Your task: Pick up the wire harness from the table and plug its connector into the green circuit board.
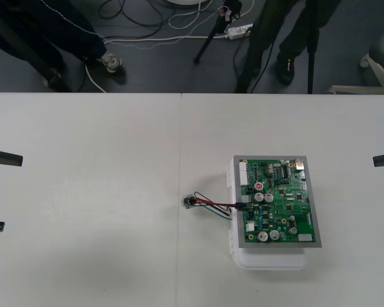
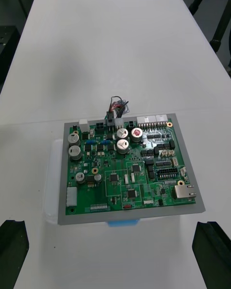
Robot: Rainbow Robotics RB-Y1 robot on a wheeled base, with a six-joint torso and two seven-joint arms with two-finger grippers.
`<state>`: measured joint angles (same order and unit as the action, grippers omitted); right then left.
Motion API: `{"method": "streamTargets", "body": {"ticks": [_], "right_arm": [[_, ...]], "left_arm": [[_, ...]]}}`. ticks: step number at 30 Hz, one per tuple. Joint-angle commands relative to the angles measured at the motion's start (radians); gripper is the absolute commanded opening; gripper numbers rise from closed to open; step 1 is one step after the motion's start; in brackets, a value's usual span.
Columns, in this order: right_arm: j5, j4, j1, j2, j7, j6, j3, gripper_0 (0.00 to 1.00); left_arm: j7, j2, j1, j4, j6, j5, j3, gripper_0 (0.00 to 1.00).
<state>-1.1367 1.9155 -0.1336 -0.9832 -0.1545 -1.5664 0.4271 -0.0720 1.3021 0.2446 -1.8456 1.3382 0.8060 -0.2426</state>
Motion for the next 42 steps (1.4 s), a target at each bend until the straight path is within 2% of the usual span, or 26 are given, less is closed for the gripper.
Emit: {"method": "streamTargets", "body": {"ticks": [1, 9, 29, 42], "right_arm": [[0.025, 0.011, -0.047, -0.101, 0.001, -0.004, -0.008, 1.0], [0.052, 0.017, -0.086, -0.176, 0.004, -0.004, -0.008, 1.0], [0.127, 0.025, -0.124, -0.169, 0.046, 0.023, -0.008, 1.0], [0.207, -0.102, -0.133, -0.167, 0.116, -0.004, 0.032, 1.0]], "left_arm": [[0.05, -0.017, 0.001, -0.029, 0.05, 0.027, -0.027, 1.0], [0.052, -0.021, 0.001, -0.037, 0.052, 0.029, -0.027, 1.0], [0.052, -0.021, 0.001, -0.037, 0.052, 0.029, -0.027, 1.0], [0.052, -0.021, 0.001, -0.037, 0.052, 0.029, -0.027, 1.0]]}}
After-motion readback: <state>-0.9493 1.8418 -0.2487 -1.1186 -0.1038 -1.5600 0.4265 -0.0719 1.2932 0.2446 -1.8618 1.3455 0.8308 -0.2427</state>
